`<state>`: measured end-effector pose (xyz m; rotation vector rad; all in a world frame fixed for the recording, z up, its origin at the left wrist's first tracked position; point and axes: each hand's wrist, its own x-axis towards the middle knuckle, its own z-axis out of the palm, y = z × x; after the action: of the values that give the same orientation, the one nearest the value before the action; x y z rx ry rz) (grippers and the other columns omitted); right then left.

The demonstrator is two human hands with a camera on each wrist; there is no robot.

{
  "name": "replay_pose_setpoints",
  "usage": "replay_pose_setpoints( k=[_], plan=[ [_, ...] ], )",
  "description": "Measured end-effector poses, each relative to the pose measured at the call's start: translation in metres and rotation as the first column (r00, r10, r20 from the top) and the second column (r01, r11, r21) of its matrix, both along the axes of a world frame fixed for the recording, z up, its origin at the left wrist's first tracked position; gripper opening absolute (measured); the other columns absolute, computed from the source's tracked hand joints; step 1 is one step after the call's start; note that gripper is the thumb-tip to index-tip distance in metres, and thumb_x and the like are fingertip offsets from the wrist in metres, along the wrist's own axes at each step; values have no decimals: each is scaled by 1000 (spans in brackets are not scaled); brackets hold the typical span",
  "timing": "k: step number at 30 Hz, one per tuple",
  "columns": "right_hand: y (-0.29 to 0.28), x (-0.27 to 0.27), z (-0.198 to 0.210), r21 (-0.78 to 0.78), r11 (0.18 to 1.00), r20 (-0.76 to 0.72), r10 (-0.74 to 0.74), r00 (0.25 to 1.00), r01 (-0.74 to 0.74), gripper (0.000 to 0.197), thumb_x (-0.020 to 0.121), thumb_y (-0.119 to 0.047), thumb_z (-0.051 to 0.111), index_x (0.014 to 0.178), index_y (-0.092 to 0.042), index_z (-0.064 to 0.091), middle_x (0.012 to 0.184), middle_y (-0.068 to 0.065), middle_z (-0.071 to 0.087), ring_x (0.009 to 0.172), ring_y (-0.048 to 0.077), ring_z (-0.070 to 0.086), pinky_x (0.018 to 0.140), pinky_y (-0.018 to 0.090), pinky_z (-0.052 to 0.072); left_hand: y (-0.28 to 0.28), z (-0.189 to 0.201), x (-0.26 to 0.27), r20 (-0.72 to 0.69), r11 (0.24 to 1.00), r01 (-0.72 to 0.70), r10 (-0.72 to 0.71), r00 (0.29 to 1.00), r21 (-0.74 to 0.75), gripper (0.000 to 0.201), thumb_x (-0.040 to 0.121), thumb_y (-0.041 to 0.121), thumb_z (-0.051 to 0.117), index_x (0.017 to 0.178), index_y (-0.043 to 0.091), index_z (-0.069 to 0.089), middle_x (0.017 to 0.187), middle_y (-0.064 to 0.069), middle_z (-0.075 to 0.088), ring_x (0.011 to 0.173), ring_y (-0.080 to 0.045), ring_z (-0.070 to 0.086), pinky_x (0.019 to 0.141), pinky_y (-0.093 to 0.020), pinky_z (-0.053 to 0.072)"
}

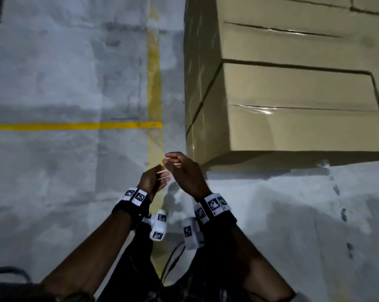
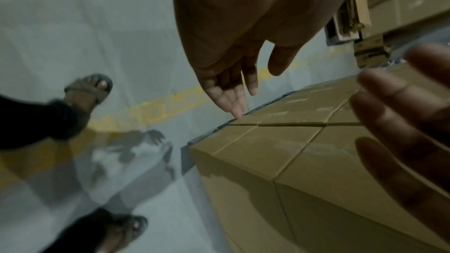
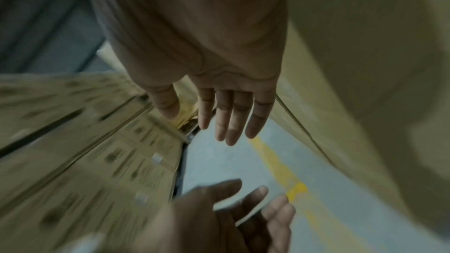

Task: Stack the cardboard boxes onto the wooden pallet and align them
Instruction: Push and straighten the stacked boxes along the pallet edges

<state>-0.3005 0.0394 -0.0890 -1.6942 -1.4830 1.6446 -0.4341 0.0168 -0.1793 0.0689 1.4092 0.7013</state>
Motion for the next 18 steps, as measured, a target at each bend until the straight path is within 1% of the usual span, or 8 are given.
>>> replay_pose_setpoints(
  k=[3, 5, 7, 8, 10, 13, 16, 18],
  plan=[
    [18, -42, -24, -225, 953, -134, -235, 963, 201, 40, 88, -48, 68, 120, -23, 71, 110, -3, 72, 89, 10, 69, 69, 21, 45, 0, -13, -65, -42, 996, 47, -50, 998, -71, 28, 108, 30, 50, 123, 11, 64, 110, -12, 69, 86, -24, 66, 73, -29, 47],
    [29, -60, -35, -374, 882, -184, -372, 910, 285, 41, 92, -45, 68, 123, -19, 67, 112, 4, 68, 82, 12, 66, 65, 25, 42, 6, -14, -100, -44, 993, 70, -75, 996, -91, 27, 109, 29, 49, 124, 11, 62, 105, -11, 69, 84, -23, 64, 69, -27, 43],
    [37, -70, -48, -345, 851, -137, -462, 876, 395, 53, 78, -60, 72, 115, -22, 70, 105, 3, 69, 83, 16, 66, 69, 29, 48, 20, -11, -127, -36, 991, 103, -107, 994, -88, 26, 110, 26, 46, 124, 9, 58, 103, -11, 66, 83, -23, 62, 67, -25, 43],
    [41, -73, -57, -267, 866, -70, -455, 888, 423, 53, 69, -66, 74, 106, -28, 73, 99, -1, 72, 88, 18, 68, 76, 36, 56, 31, -8, -137, -38, 990, 122, -125, 991, -73, 26, 110, 25, 45, 125, 9, 57, 106, -12, 66, 84, -23, 63, 66, -24, 44],
    [47, -75, -71, -124, 928, 80, -342, 936, 350, 33, 80, -63, 73, 98, -35, 75, 93, -7, 75, 95, 20, 71, 92, 48, 57, 57, -3, -152, -60, 985, 168, -170, 984, -46, 25, 110, 25, 46, 125, 10, 58, 113, -14, 65, 85, -23, 63, 67, -24, 44],
    [68, -77, -81, -114, 954, 199, -253, 947, 279, 24, 99, -39, 68, 111, -19, 75, 102, 5, 76, 100, 27, 71, 90, 38, 54, 105, 6, -167, -115, 969, 245, -242, 964, 15, 17, 107, 22, 50, 112, 14, 64, 103, -11, 68, 77, -21, 63, 62, -22, 46],
    [92, -81, -96, -174, 954, 267, -194, 944, 245, 34, 101, -38, 64, 120, -11, 72, 109, 15, 74, 106, 32, 68, 90, 35, 48, 153, 13, -184, -154, 953, 295, -282, 947, 69, 19, 106, 17, 50, 97, 15, 67, 93, -11, 66, 64, -18, 65, 47, -16, 45],
    [116, -89, -104, -225, 930, 291, -220, 931, 290, 36, 103, -38, 61, 125, -10, 69, 118, 16, 71, 114, 34, 65, 100, 40, 49, 191, 13, -199, -149, 935, 346, -332, 931, 78, 18, 107, 20, 47, 103, 16, 65, 94, -9, 67, 59, -14, 69, 54, -21, 44]
  ],
)
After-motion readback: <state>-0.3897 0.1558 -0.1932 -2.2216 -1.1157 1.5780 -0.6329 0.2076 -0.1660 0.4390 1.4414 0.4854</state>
